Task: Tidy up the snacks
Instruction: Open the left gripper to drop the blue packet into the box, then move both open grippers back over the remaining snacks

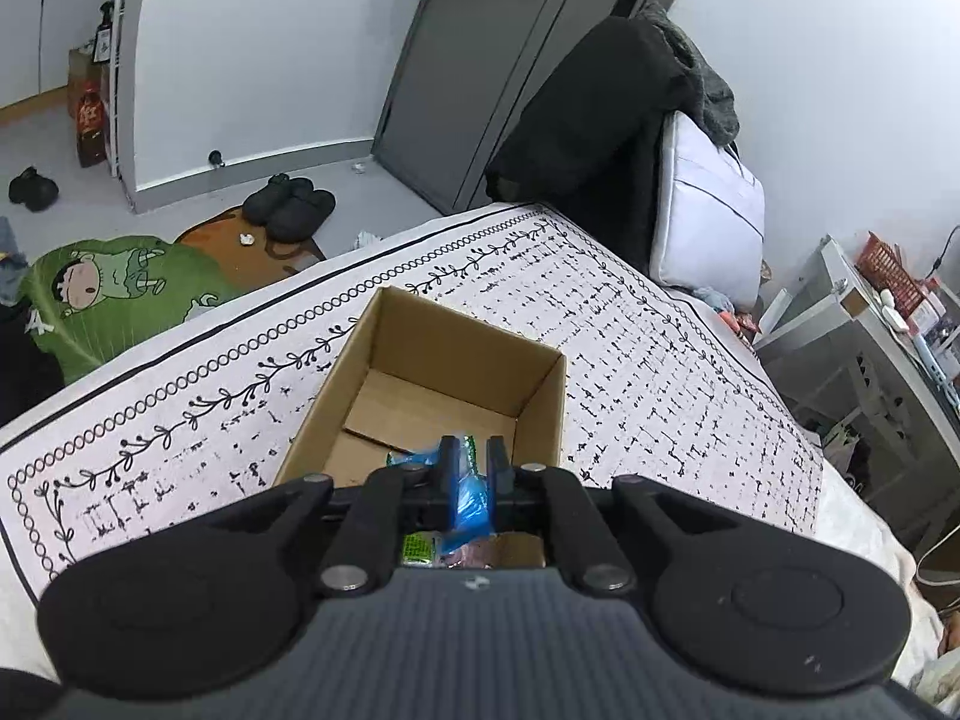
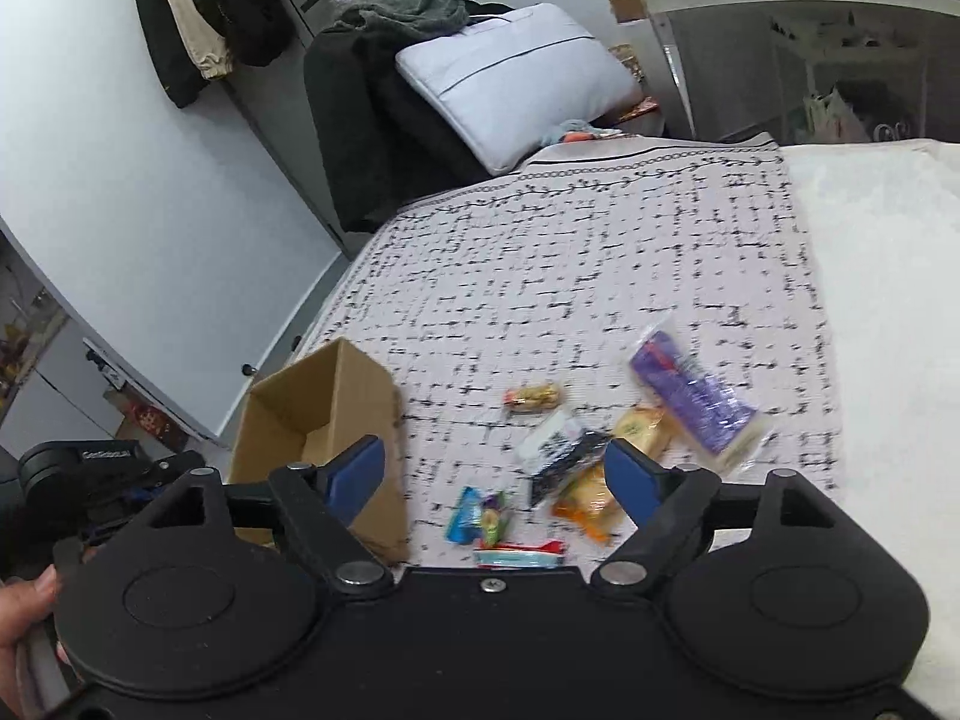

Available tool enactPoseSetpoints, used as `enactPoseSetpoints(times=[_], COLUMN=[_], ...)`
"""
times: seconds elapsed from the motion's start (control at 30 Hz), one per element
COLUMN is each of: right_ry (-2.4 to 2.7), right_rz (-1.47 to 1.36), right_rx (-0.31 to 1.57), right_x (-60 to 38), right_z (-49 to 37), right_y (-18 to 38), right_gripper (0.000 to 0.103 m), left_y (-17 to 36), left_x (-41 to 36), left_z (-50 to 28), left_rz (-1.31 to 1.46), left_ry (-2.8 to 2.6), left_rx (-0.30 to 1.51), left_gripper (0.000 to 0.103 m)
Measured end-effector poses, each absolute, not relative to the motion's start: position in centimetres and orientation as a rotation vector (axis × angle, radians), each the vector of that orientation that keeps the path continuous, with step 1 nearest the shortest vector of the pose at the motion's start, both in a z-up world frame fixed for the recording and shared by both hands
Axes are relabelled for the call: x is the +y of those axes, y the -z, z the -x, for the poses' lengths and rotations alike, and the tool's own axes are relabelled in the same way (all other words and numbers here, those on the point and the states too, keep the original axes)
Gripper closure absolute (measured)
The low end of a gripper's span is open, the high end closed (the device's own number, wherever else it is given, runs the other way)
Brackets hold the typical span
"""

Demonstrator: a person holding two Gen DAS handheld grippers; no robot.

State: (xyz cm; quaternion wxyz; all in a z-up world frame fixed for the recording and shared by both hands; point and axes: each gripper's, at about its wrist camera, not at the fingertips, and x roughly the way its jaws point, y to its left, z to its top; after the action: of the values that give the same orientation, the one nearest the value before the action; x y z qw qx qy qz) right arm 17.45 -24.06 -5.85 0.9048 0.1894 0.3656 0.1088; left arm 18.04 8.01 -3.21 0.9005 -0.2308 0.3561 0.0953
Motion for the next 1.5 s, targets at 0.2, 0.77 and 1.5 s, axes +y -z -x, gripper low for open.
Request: enactPoseSetpoints(times=[0.2, 0.77, 1.5], right_ry=[-0.216, -0.254, -0.210], right_rz=[-0.345, -0.274, -0.387], right_rx=[0.760, 0.765, 0.883], right_x=[-25.5, -27.6, -29.7], right_z=[-17.7, -19.3, -23.9], right_y=[5.7, 6.0, 9.4], right_gripper=[0.015, 0.005, 0.015], left_y=[3.3, 3.5, 8.1], left_x=[7.7, 3.0, -4.0], left_z=[-18.3, -17.9, -19.7], left_rz=[0.487, 0.406, 0.383], left_ry=[-0.200, -0.158, -0.076], left_rx=[0.775, 0.852, 0.927], left_gripper=[0.095, 0.018, 0.000])
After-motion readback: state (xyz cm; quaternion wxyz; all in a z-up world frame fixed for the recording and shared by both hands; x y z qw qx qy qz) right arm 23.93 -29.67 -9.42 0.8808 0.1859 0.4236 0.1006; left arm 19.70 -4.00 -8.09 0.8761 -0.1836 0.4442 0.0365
